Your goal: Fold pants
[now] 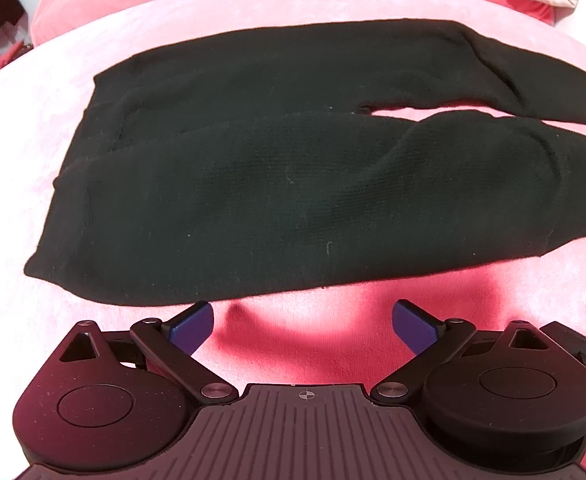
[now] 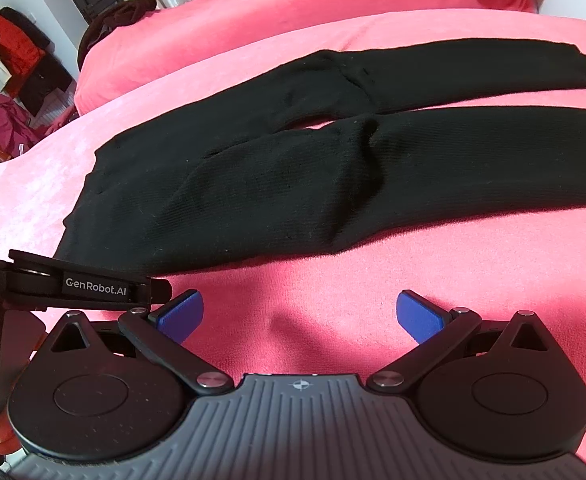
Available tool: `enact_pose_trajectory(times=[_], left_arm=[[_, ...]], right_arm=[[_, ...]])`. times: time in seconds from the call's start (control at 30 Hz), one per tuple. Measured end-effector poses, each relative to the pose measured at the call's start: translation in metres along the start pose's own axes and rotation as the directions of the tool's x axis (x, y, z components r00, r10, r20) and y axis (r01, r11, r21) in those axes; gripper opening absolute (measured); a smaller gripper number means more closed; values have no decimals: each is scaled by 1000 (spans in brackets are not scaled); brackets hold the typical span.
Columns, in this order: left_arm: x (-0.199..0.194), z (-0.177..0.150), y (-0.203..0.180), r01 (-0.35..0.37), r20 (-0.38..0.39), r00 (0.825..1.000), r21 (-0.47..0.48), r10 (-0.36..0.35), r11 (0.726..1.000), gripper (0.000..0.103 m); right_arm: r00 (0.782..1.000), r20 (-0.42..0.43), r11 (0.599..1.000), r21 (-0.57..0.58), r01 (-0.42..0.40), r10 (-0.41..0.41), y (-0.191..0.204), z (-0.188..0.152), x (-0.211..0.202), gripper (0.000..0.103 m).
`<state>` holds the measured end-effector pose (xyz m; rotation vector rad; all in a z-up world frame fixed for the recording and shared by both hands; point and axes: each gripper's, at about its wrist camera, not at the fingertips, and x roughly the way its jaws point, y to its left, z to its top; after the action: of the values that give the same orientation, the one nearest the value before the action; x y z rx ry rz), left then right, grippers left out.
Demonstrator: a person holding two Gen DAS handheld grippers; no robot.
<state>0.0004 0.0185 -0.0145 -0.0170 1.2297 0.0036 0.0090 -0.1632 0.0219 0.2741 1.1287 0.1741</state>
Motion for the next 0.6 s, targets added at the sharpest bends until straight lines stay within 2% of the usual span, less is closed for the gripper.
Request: enact_pose_trajectory(times=[0.6], left_arm=[[1, 0, -7, -8, -36, 999, -3, 7, 1000, 103]], right_arm=[[1000, 4, 1000, 7, -23, 23, -5, 0, 0, 103]])
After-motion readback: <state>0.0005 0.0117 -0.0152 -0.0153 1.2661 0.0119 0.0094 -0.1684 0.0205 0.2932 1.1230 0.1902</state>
